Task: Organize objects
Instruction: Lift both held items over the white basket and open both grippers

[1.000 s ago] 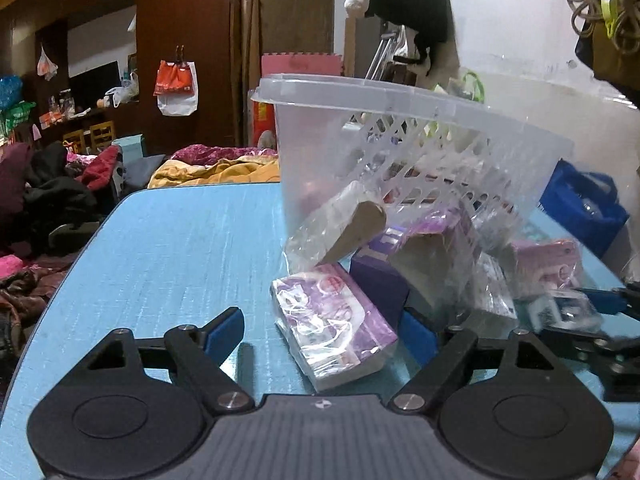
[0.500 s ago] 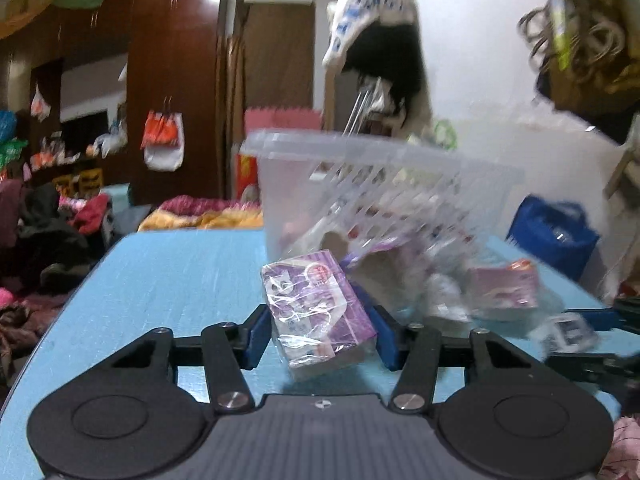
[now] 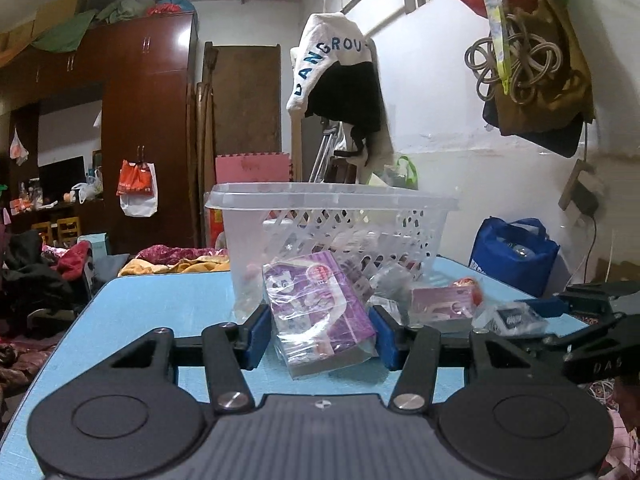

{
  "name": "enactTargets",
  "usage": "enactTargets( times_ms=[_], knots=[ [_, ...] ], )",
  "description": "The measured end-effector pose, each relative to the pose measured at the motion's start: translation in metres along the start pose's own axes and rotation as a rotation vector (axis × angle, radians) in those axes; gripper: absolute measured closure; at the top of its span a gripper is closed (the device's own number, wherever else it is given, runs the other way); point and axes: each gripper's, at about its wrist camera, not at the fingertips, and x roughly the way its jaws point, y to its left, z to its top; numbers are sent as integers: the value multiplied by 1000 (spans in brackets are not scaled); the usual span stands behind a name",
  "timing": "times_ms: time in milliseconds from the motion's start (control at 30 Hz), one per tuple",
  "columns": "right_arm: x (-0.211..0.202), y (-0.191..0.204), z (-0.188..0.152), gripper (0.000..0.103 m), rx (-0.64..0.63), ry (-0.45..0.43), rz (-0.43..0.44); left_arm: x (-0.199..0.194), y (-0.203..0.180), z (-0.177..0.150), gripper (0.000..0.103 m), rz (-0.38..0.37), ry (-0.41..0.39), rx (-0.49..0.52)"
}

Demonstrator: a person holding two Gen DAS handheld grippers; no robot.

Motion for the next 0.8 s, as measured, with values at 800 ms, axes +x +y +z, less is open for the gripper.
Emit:
enactTargets(
  times_ms=[800],
  knots=[
    [52, -29, 166, 26, -57, -117, -18, 73, 18, 144, 47, 13, -26, -93]
  ],
)
